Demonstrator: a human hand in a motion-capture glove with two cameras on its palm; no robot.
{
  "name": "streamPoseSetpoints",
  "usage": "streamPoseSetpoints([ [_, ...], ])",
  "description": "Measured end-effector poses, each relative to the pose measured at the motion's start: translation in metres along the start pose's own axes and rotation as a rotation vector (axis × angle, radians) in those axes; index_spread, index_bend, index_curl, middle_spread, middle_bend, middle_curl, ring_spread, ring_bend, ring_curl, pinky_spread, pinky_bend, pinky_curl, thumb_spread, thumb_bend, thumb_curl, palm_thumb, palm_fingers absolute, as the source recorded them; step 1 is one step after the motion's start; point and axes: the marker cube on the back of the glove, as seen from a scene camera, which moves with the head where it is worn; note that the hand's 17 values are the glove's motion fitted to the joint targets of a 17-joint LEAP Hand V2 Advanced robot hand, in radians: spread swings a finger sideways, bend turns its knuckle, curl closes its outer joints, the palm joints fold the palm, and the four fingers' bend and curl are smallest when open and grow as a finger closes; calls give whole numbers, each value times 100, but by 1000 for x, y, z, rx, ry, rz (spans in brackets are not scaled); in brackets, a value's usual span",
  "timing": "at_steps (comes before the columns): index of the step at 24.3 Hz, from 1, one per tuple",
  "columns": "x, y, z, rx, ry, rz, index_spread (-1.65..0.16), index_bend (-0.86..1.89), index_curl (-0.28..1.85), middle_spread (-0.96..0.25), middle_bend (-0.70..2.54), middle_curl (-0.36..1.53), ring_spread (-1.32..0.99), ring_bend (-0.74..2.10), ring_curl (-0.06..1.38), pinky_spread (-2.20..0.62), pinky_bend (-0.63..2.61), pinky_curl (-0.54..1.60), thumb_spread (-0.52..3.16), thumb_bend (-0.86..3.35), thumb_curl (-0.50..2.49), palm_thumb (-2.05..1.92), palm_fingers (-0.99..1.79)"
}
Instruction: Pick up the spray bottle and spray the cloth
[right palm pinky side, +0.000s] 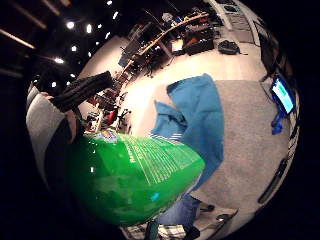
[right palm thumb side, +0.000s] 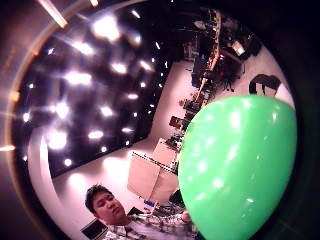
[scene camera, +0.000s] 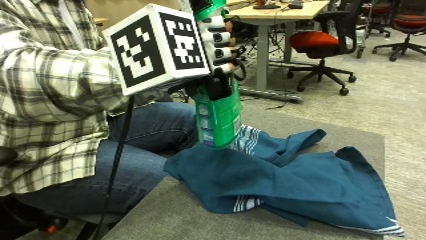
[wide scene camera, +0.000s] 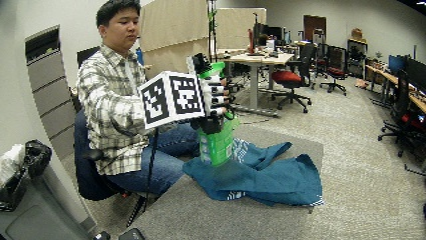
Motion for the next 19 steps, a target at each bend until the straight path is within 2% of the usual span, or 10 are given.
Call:
streamPoseSetpoints([
  [8,-7,-9,34,-46,-62,-49,-27,41,55,-16,58,50,-22,55,47,-17,37,39,1,-3,76,103,133],
  [19,-6,-48,155,-97,-202,-55,-27,40,55,-16,57,50,-21,54,47,-17,37,39,2,-3,77,104,132],
])
